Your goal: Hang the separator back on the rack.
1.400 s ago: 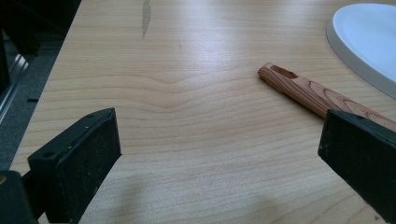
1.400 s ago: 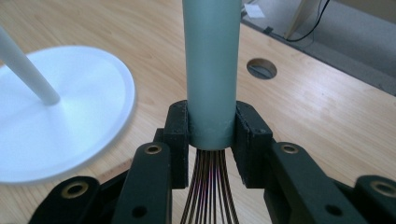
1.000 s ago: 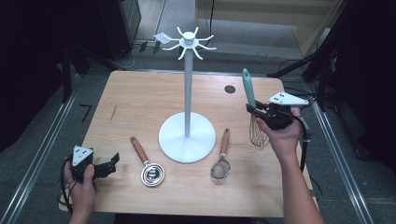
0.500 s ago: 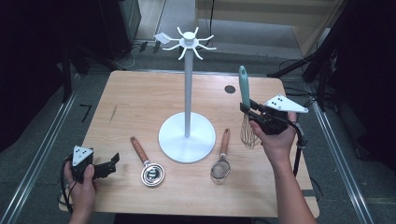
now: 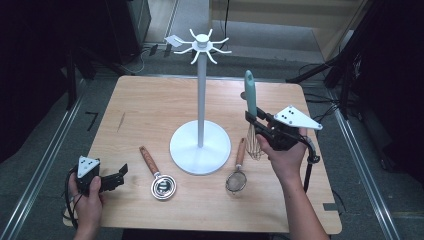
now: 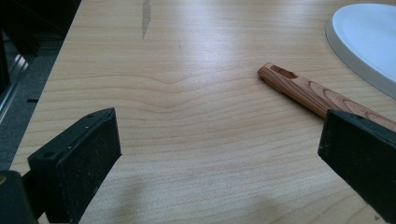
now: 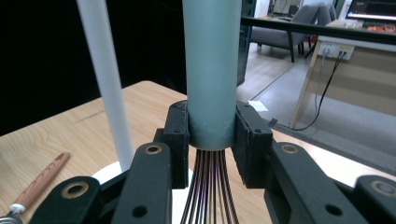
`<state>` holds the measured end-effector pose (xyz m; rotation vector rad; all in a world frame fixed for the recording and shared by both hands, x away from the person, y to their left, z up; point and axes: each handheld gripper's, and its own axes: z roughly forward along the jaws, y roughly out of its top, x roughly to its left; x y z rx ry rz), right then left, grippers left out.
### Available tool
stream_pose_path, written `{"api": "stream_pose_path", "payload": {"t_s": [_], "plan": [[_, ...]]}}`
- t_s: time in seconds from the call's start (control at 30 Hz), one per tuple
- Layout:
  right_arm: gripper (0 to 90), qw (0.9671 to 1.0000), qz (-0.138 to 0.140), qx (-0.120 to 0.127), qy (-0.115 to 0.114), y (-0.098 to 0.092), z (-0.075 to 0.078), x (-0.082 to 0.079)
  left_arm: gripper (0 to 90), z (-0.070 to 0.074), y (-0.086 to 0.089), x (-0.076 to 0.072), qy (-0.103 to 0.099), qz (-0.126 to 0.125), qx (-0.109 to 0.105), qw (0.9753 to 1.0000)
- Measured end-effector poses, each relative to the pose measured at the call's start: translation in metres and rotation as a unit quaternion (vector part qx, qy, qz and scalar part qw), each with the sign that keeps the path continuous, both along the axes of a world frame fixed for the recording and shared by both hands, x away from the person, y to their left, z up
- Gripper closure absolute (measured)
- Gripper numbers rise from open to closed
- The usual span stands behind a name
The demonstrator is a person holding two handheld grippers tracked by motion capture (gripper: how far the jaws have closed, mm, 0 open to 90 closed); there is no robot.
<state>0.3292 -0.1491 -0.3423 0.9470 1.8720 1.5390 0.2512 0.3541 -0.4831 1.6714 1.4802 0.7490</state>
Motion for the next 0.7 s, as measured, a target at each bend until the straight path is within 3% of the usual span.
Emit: {"api": "stream_pose_path", "payload": {"t_s": [0.2,0.4,0.7], "plan": [[70.9,0.9997,0.012,0.016,-0.011,0.01,0.004,-0.008,0.0,0.0,0.0,0.0,0.0,0.0,-0.001,1.0],[70.9,0.9989,0.011,0.023,-0.039,0.022,0.009,-0.019,0.0,0.0,0.0,0.0,0.002,-0.001,0.001,1.0],[70.9,0.9974,0.02,0.042,-0.056,0.036,0.013,-0.03,0.0,0.0,0.0,0.0,0.002,-0.001,0.0,1.0]]}}
